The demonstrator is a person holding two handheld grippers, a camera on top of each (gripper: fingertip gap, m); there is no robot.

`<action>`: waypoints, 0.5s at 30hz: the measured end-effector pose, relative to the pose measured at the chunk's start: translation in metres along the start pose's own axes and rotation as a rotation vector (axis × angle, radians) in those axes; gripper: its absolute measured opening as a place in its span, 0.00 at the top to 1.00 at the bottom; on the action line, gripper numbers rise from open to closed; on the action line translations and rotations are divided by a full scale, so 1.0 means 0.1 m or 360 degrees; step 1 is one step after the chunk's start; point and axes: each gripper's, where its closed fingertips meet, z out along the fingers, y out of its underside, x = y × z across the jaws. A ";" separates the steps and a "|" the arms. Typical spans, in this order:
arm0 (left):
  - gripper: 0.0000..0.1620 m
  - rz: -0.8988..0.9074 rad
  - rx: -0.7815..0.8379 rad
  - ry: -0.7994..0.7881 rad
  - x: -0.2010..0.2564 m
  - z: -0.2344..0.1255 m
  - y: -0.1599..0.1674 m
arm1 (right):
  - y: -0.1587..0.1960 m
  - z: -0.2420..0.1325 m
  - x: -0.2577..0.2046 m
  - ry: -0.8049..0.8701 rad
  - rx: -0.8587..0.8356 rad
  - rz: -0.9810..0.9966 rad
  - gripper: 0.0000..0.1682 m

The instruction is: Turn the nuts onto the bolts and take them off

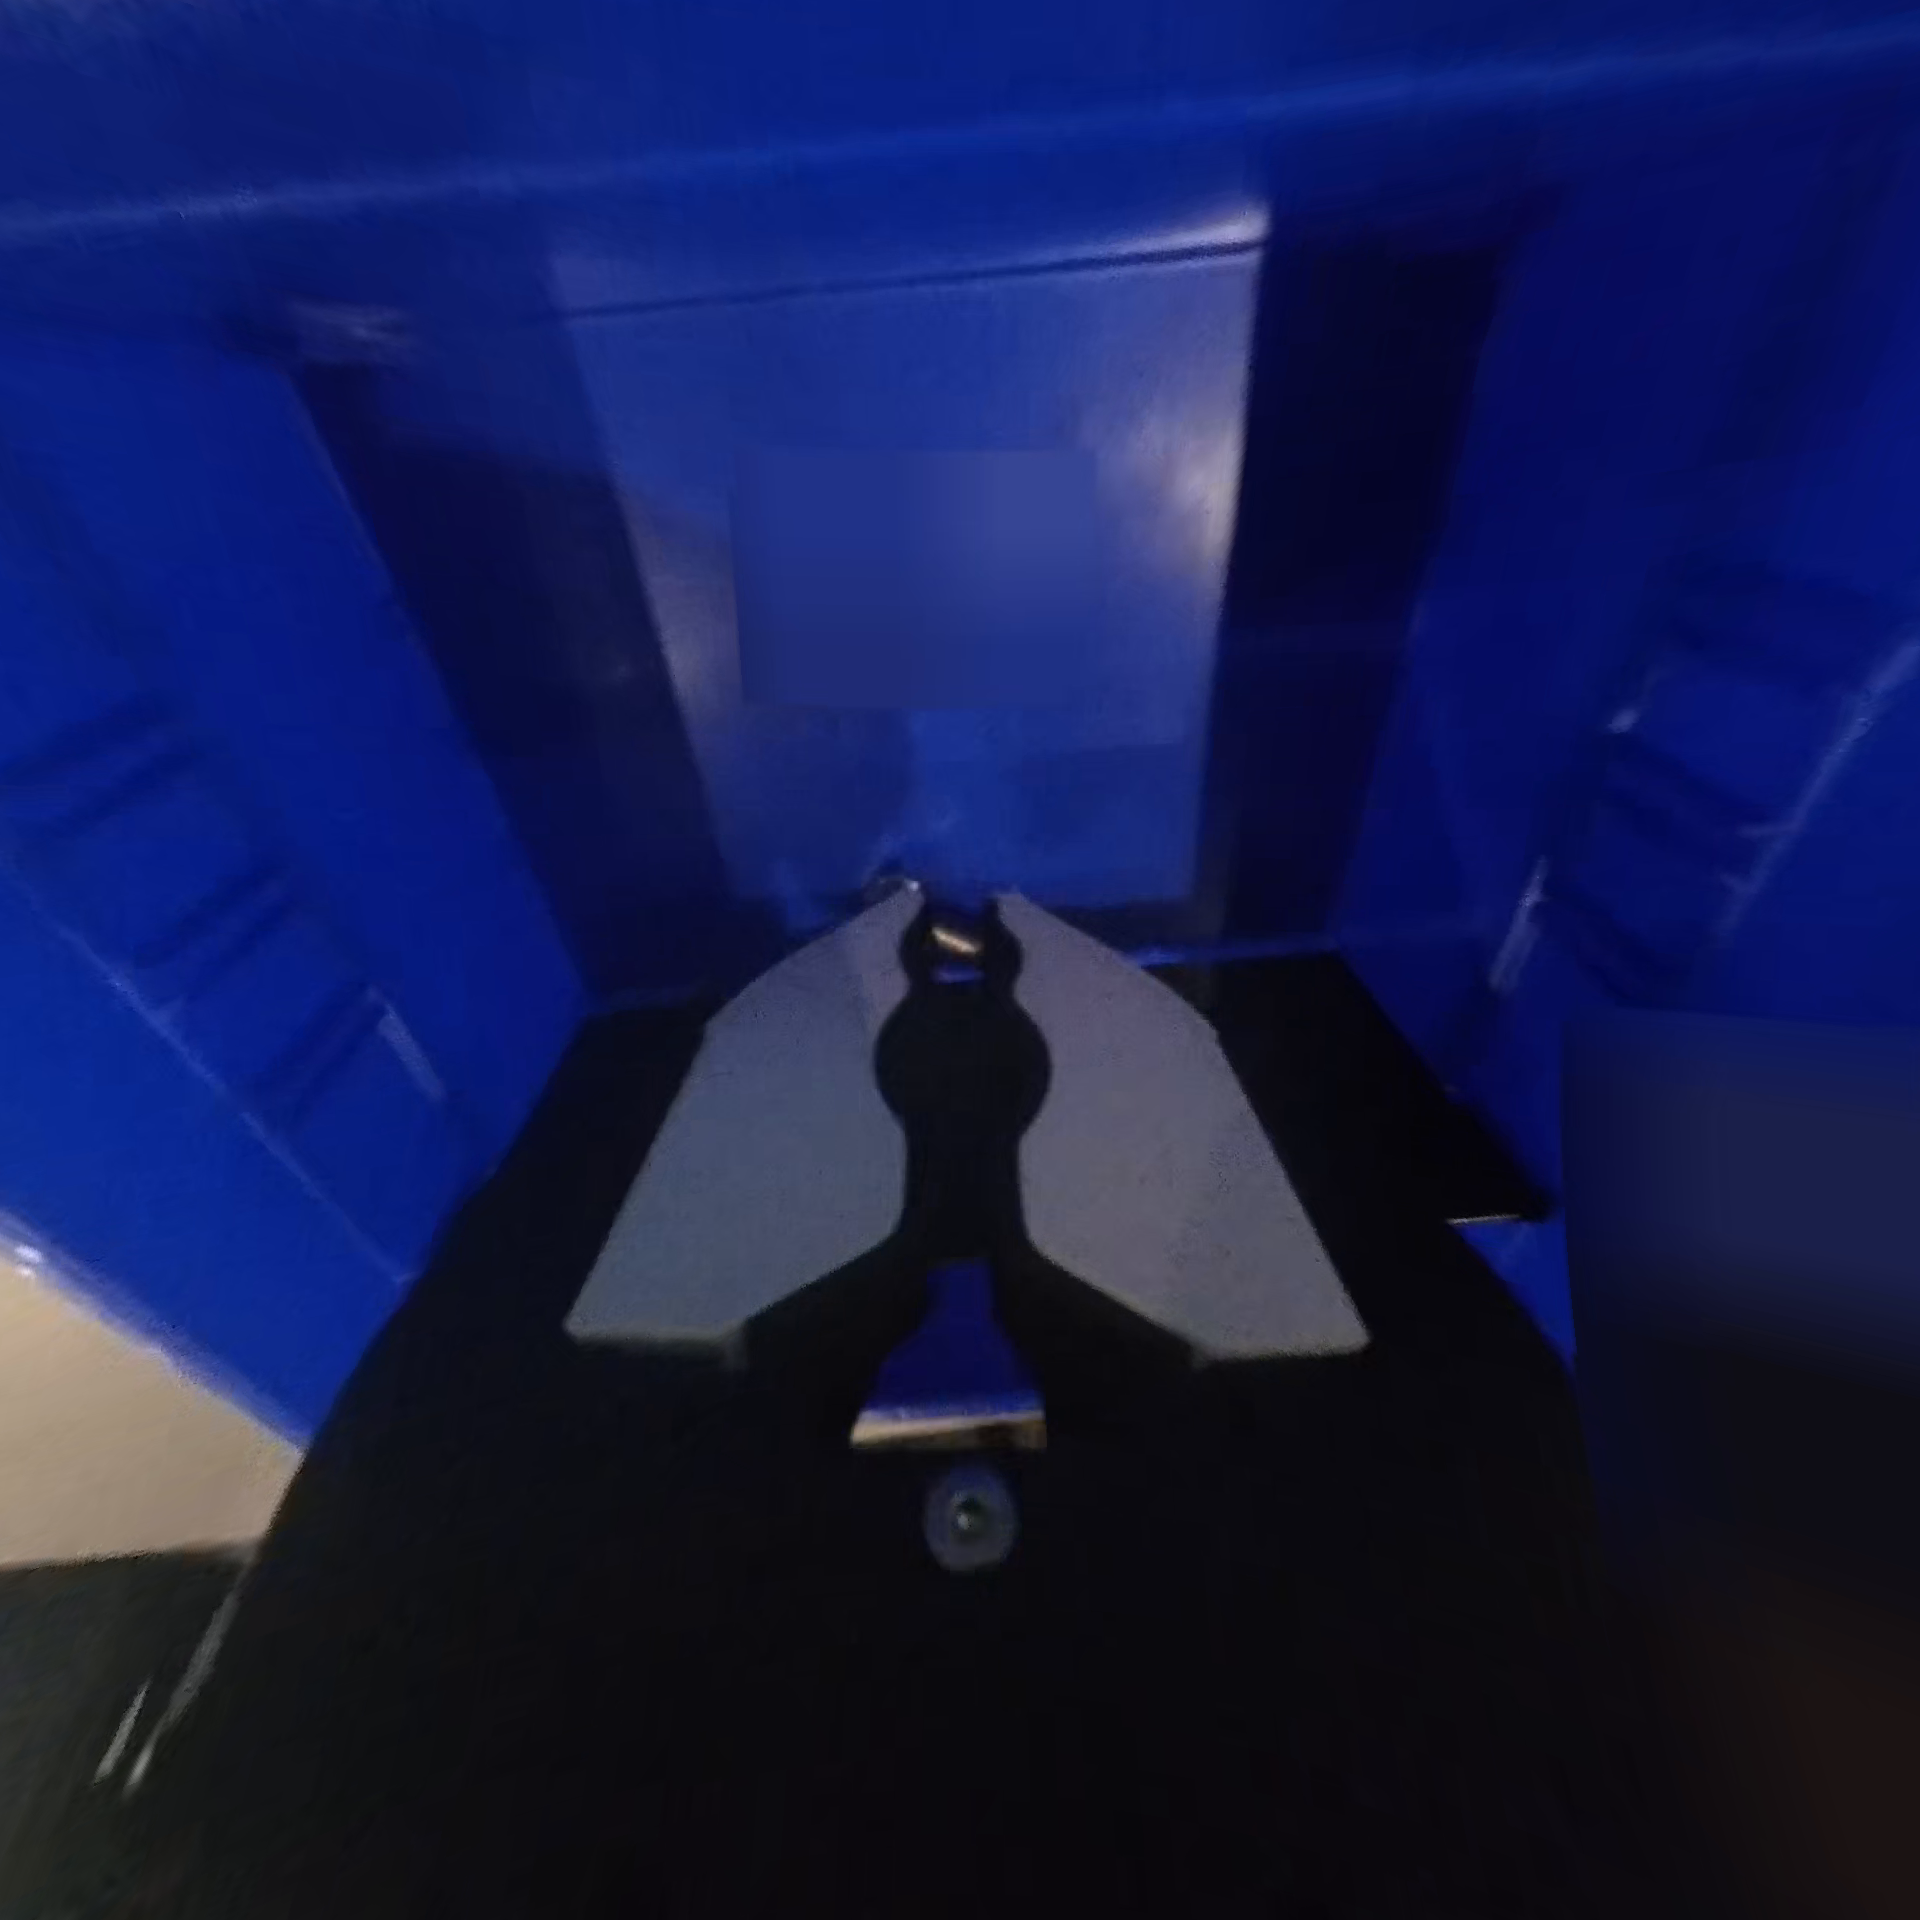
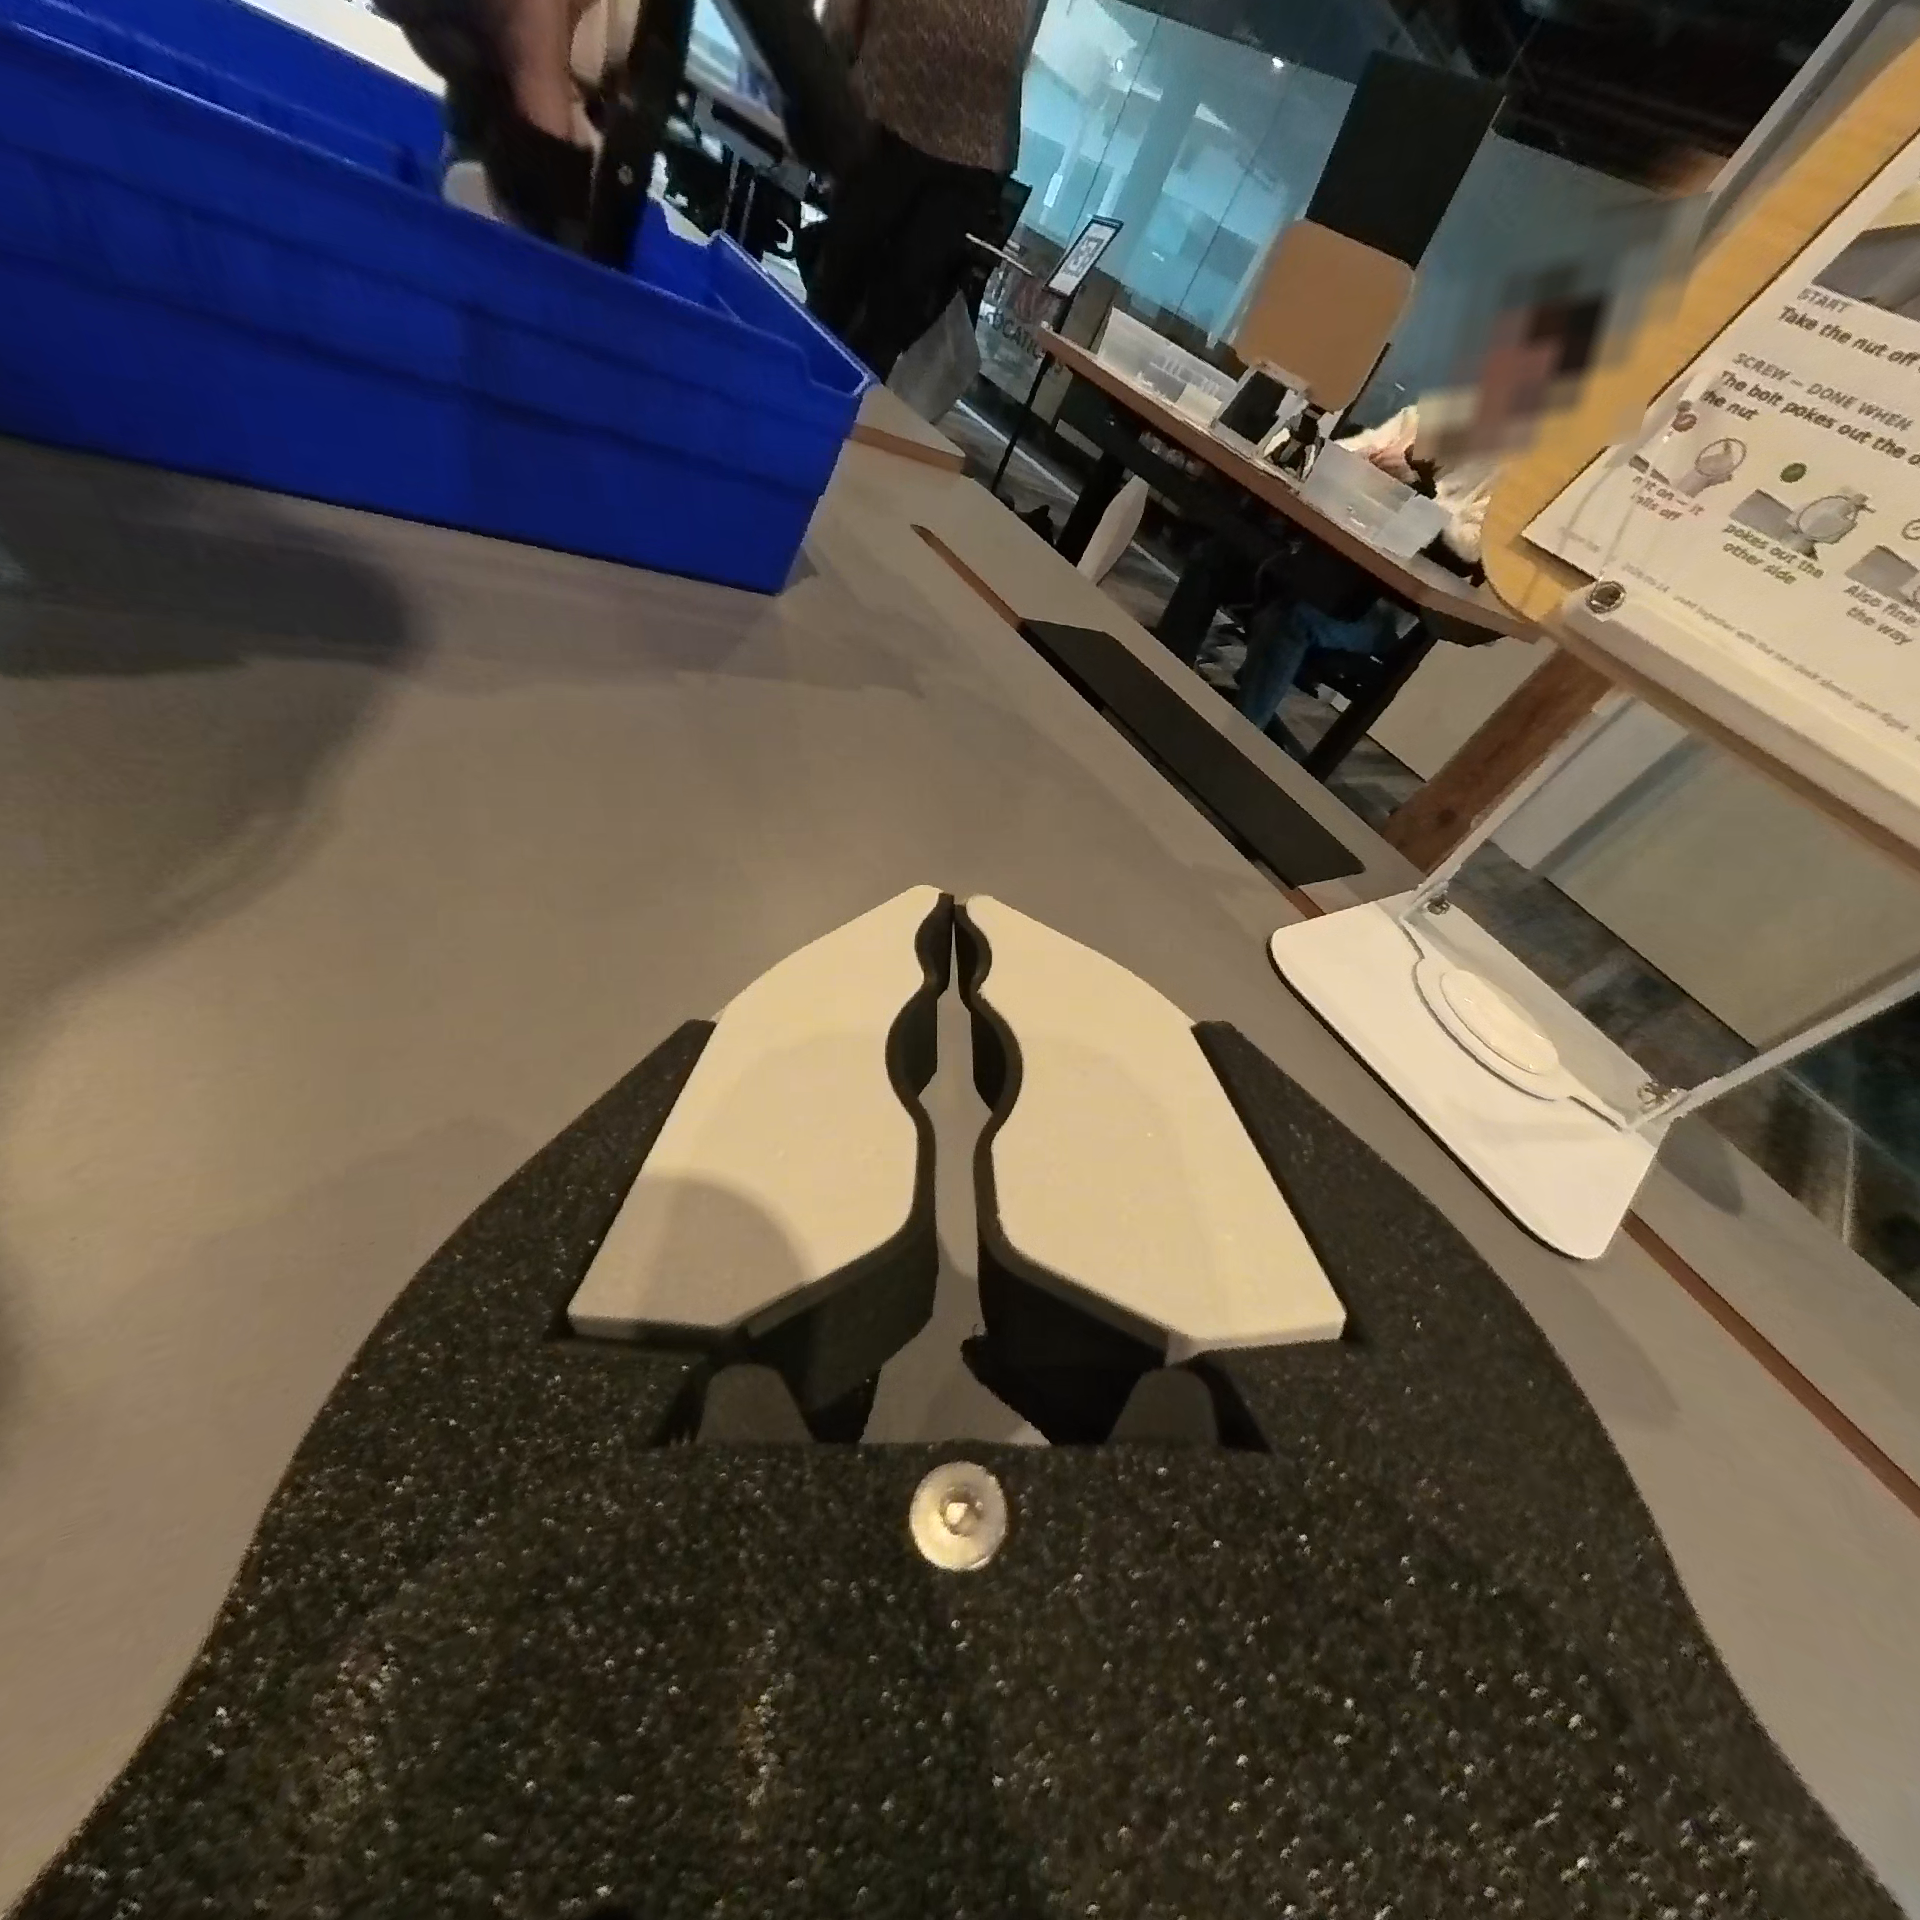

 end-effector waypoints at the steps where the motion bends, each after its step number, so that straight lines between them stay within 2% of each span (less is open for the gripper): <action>1: 0.91 -0.0026 -0.0053 0.0003 -0.02 0.03 0.04 | 0.00 0.00 -0.01 -0.0003 0.0000 -0.0004 1.00; 9: 0.90 0.0003 -0.0211 -0.0070 -0.05 0.18 0.05 | -0.01 0.00 -0.02 -0.0009 0.0002 -0.0027 1.00; 15: 0.99 0.0232 -0.0050 -0.0176 -0.03 0.03 -0.02 | -0.01 0.00 -0.03 -0.0021 0.0005 -0.0032 1.00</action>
